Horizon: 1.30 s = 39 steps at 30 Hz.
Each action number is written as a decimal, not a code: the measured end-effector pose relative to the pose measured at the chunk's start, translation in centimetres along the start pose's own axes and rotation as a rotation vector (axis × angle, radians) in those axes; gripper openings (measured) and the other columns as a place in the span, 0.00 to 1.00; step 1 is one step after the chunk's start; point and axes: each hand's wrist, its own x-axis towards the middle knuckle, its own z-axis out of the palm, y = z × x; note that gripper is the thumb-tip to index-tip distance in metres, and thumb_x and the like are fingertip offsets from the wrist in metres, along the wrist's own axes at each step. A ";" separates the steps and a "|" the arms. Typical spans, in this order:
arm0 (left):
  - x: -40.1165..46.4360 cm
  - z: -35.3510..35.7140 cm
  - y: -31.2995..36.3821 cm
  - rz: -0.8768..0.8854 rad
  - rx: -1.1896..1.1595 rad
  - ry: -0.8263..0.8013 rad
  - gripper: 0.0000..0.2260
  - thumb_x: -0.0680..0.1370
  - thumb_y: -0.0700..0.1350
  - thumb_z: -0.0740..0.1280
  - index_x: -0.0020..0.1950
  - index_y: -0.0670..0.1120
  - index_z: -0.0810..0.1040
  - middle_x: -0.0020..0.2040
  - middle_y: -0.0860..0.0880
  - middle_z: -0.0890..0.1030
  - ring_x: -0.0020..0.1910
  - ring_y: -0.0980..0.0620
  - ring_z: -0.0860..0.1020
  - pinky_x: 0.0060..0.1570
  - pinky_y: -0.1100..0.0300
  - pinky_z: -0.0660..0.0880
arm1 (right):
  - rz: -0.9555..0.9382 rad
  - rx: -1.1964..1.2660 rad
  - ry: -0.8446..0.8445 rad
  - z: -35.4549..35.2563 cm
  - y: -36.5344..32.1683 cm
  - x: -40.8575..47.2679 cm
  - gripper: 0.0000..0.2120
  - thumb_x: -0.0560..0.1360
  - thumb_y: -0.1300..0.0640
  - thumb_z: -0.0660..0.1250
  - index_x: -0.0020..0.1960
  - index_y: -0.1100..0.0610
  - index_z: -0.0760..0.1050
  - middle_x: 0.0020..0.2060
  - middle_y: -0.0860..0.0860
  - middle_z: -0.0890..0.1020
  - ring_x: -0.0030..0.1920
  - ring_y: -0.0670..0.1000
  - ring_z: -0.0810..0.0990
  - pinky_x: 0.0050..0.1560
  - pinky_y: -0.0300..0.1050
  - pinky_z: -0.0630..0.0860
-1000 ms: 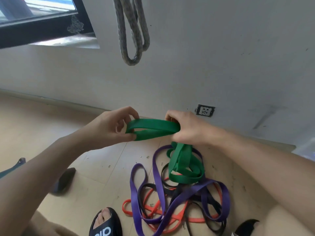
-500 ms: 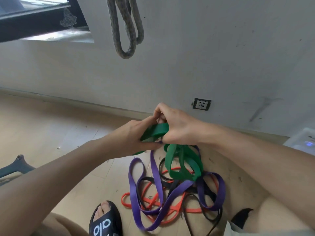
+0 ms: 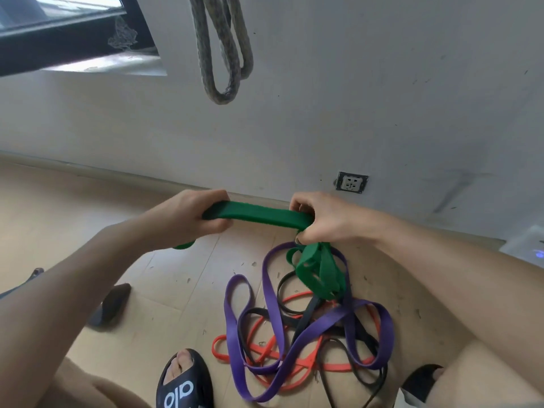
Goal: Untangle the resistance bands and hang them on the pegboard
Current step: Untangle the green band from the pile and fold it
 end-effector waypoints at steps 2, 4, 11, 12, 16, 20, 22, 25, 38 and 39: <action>0.1 1.1 -0.6 -0.048 0.070 -0.142 0.07 0.80 0.49 0.69 0.47 0.52 0.71 0.39 0.53 0.77 0.33 0.54 0.74 0.33 0.65 0.70 | -0.024 -0.049 -0.010 0.4 -0.3 -0.1 0.13 0.69 0.61 0.74 0.47 0.51 0.73 0.39 0.49 0.79 0.36 0.49 0.77 0.32 0.41 0.72; 0.1 2.4 -0.6 -0.081 0.170 -0.261 0.11 0.80 0.48 0.71 0.49 0.54 0.67 0.40 0.56 0.73 0.35 0.56 0.73 0.33 0.67 0.66 | -0.061 -0.071 -0.007 0.8 -0.8 -0.3 0.12 0.69 0.63 0.73 0.46 0.52 0.73 0.38 0.50 0.79 0.36 0.49 0.76 0.32 0.41 0.70; 0.3 5.0 4.7 0.079 -0.280 -0.078 0.19 0.74 0.52 0.77 0.59 0.55 0.71 0.42 0.61 0.78 0.41 0.58 0.77 0.40 0.68 0.72 | -0.156 0.008 0.041 1.6 -3.1 -0.7 0.13 0.69 0.59 0.75 0.45 0.48 0.72 0.40 0.47 0.80 0.38 0.46 0.79 0.35 0.42 0.74; 0.3 4.9 5.2 0.098 -0.323 -0.052 0.16 0.75 0.51 0.76 0.57 0.57 0.73 0.41 0.62 0.80 0.41 0.59 0.79 0.40 0.68 0.72 | -0.162 0.017 0.043 1.6 -3.1 -0.7 0.13 0.68 0.59 0.75 0.45 0.47 0.73 0.40 0.46 0.80 0.38 0.46 0.79 0.35 0.42 0.74; 0.8 3.2 4.8 0.060 -0.261 0.004 0.08 0.77 0.51 0.74 0.46 0.55 0.75 0.35 0.57 0.78 0.35 0.54 0.78 0.34 0.63 0.74 | -0.120 0.019 -0.009 0.6 -2.1 -0.9 0.13 0.66 0.56 0.77 0.44 0.48 0.74 0.38 0.48 0.80 0.37 0.47 0.79 0.36 0.46 0.75; 0.6 1.4 3.9 0.038 -0.375 -0.036 0.06 0.77 0.48 0.74 0.48 0.49 0.79 0.37 0.53 0.81 0.36 0.54 0.82 0.39 0.58 0.79 | -0.085 -0.007 -0.072 0.5 -0.6 -0.8 0.14 0.67 0.55 0.77 0.48 0.50 0.75 0.39 0.51 0.80 0.38 0.51 0.78 0.36 0.48 0.73; 0.4 0.4 2.4 -0.015 -0.454 -0.030 0.05 0.77 0.48 0.73 0.51 0.50 0.81 0.40 0.50 0.83 0.41 0.51 0.85 0.45 0.53 0.82 | -0.070 -0.038 -0.048 0.2 0.0 -0.8 0.11 0.71 0.56 0.75 0.47 0.49 0.73 0.38 0.49 0.77 0.36 0.48 0.75 0.34 0.42 0.68; 0.0 0.1 -0.1 -0.105 -0.247 -0.152 0.08 0.76 0.52 0.75 0.48 0.51 0.80 0.39 0.52 0.82 0.40 0.54 0.83 0.44 0.52 0.79 | -0.087 -0.014 0.053 -0.2 -0.4 -0.9 0.09 0.72 0.60 0.71 0.44 0.51 0.72 0.34 0.47 0.74 0.32 0.45 0.70 0.31 0.37 0.63; 0.5 2.8 4.1 0.131 -0.174 -0.010 0.12 0.77 0.49 0.74 0.44 0.55 0.71 0.36 0.57 0.79 0.35 0.53 0.78 0.37 0.56 0.77 | -0.134 0.018 0.020 -0.1 -1.5 -0.8 0.14 0.65 0.62 0.74 0.47 0.50 0.75 0.37 0.47 0.80 0.36 0.46 0.77 0.36 0.42 0.73; 0.6 2.3 3.9 0.101 -0.181 -0.011 0.13 0.77 0.49 0.74 0.41 0.57 0.70 0.35 0.58 0.78 0.34 0.54 0.77 0.34 0.60 0.75 | -0.118 -0.022 0.014 -0.3 -0.8 -0.6 0.14 0.66 0.61 0.74 0.47 0.49 0.75 0.38 0.48 0.80 0.38 0.47 0.78 0.38 0.45 0.74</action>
